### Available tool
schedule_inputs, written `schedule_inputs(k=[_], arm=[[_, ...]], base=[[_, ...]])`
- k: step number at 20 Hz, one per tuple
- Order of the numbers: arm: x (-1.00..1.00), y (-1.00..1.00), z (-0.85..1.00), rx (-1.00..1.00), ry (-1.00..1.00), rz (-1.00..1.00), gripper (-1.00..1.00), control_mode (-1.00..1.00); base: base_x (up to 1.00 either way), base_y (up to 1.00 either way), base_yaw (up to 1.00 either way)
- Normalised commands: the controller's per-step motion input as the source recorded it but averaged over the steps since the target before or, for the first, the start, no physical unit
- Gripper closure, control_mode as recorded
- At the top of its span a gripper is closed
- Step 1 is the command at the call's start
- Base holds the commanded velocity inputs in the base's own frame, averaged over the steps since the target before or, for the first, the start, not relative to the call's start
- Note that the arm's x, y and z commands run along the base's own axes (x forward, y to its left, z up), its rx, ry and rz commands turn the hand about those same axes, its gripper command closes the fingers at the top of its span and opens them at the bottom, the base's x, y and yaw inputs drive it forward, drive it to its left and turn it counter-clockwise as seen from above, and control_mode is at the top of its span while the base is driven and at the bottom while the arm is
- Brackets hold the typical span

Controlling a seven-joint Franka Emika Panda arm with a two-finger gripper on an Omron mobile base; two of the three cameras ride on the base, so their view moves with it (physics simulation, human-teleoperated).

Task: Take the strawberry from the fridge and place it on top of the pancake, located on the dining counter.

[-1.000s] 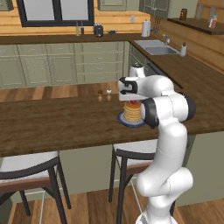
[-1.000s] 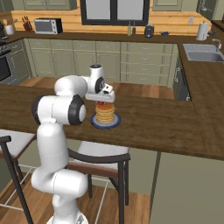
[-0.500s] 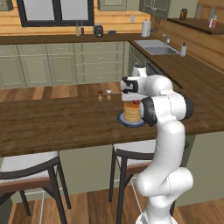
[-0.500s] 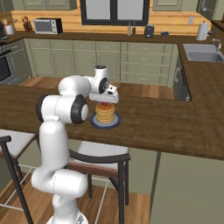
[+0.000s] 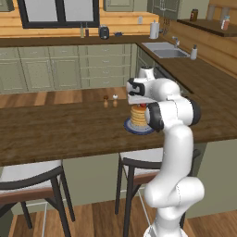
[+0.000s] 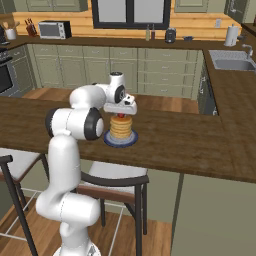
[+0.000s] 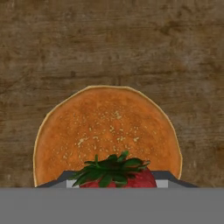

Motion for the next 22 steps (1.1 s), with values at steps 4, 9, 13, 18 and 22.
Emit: schedule_inputs(k=[4, 9, 13, 18, 22], arm=[[-0.06, 0.0, -0.19, 0.0, 0.07, 0.0, 1.0, -1.0], [-0.28, 0.06, -0.24, 0.0, 0.07, -0.03, 1.0, -1.0], [-0.17, 0.23, -0.26, 0.0, 0.05, -0.03, 1.0, -1.0], [0.0, 0.12, -0.08, 0.0, 0.0, 0.0, -1.0, -1.0], [0.0, 0.0, 0.0, 0.0, -0.04, 0.0, -1.0, -1.0]], base=[[0.0, 0.0, 0.0], [0.0, 0.0, 0.0], [0.0, 0.0, 0.0], [0.0, 0.0, 0.0], [0.0, 0.0, 0.0]])
